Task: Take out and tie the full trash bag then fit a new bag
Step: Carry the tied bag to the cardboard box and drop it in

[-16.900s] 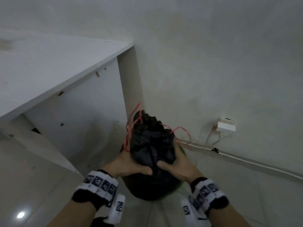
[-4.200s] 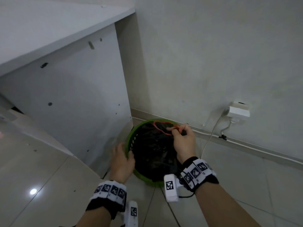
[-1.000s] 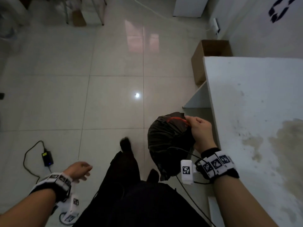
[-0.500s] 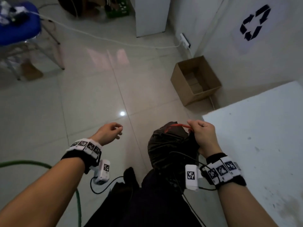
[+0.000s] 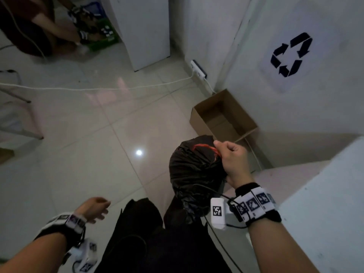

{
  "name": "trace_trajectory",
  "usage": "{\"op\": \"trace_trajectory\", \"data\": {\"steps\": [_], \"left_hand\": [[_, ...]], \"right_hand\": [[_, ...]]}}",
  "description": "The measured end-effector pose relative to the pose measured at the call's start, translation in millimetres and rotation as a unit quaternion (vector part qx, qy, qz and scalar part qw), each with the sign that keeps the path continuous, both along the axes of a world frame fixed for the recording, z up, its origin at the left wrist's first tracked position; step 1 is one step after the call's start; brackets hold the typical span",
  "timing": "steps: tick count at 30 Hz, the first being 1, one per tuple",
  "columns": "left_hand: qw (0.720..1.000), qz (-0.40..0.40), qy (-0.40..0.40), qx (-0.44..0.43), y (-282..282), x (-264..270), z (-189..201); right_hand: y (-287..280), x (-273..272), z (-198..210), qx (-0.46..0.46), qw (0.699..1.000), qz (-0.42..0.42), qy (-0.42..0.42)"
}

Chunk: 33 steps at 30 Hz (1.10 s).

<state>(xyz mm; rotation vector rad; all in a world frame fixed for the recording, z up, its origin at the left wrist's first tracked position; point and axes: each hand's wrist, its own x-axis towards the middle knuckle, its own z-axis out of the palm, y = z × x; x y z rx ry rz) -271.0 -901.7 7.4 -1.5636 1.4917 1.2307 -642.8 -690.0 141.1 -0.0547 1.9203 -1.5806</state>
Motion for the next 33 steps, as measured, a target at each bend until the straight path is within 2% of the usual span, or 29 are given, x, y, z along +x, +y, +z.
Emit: {"op": "trace_trajectory", "data": {"steps": [3,5,10,15,16,17,18,19,20,21,22,24,26,27,30,33], "left_hand": [[0.997,0.013,0.077,-0.013,-54,-106,-12],[0.991,0.006,0.132,-0.015,-82,-188,-22],[0.972,-0.070,0.222,0.021,-121,-383,-50],[0.958,-0.173,0.226,0.038,-134,-507,-93],[0.957,-0.182,0.225,0.036,-136,-525,-104],[0.955,-0.193,0.221,0.032,-138,-541,-117],[0.954,-0.203,0.220,0.025,-139,-555,-131],[0.952,-0.215,0.220,0.011,-141,-568,-147],[0.948,-0.227,0.221,-0.009,-143,-580,-163],[0.945,-0.241,0.217,-0.032,-146,-591,-180],[0.940,-0.265,0.208,-0.055,-148,-602,-196],[0.922,-0.320,0.197,-0.093,-151,-625,-223],[0.900,-0.373,0.187,-0.124,-154,-651,-249],[0.891,-0.393,0.181,-0.137,-156,-665,-265],[0.856,-0.471,0.155,-0.147,-160,-700,-312],[0.808,-0.546,0.152,-0.163,-160,-720,-352]], "right_hand": [[-40,-59,-7,-0.010,0.997,-0.079,0.006],[-65,-101,-13,-0.017,0.987,-0.163,-0.001],[-102,-205,-23,-0.013,0.930,-0.368,-0.012],[-104,-279,-55,0.058,0.886,-0.459,0.006],[-103,-301,-63,0.046,0.859,-0.510,-0.007],[-100,-313,-75,0.036,0.843,-0.536,-0.009],[-98,-323,-93,0.028,0.850,-0.525,-0.014],[-101,-333,-106,0.015,0.868,-0.495,-0.038],[-106,-338,-117,0.030,0.901,-0.427,-0.066],[-110,-343,-130,0.009,0.909,-0.407,-0.094],[-113,-352,-149,-0.052,0.896,-0.434,-0.082],[-116,-372,-184,-0.164,0.846,-0.503,-0.061],[-121,-384,-222,-0.203,0.848,-0.486,-0.059],[-122,-387,-244,-0.208,0.861,-0.459,-0.064],[-131,-405,-329,-0.078,0.911,-0.404,-0.032],[-148,-431,-411,-0.040,0.905,-0.424,0.002]]}}
